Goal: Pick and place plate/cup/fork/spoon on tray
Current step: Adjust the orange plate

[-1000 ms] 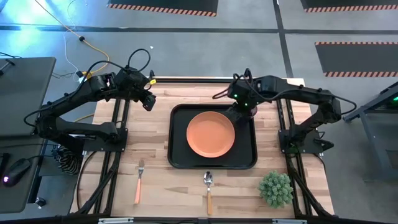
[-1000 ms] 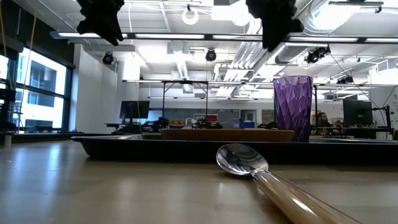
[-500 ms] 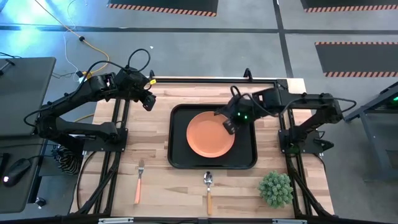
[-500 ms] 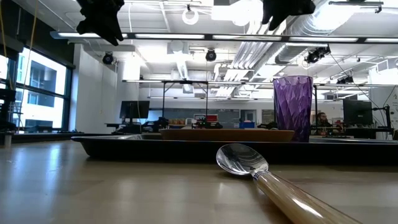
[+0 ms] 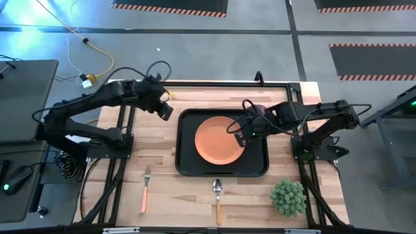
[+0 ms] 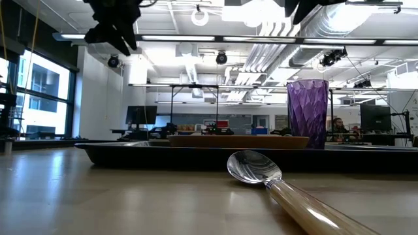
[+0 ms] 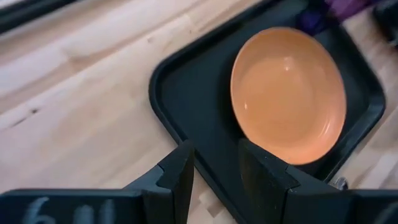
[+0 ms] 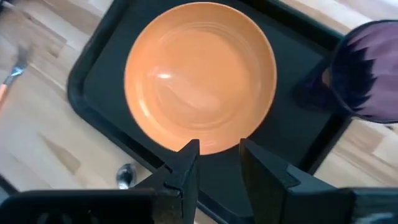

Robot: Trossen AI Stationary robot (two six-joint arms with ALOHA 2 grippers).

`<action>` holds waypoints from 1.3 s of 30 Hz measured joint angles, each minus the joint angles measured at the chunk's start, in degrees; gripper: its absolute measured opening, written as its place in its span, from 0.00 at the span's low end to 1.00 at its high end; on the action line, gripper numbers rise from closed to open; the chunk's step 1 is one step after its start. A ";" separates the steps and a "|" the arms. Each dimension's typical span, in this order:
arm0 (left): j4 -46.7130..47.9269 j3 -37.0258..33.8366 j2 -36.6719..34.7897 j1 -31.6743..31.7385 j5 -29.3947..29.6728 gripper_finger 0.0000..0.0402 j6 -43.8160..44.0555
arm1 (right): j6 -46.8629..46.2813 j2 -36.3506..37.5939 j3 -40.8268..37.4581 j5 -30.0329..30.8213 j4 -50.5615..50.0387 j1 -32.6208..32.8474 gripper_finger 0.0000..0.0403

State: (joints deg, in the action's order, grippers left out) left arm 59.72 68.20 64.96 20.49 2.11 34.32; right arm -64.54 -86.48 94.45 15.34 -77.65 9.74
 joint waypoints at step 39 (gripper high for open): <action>-14.65 0.00 32.60 -11.75 5.68 0.29 15.09 | 13.47 8.84 0.00 2.87 -7.44 -7.50 0.26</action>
State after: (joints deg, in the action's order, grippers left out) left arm 45.07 68.20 97.56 8.74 7.79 49.42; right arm -51.07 -77.64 94.45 18.22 -85.09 2.24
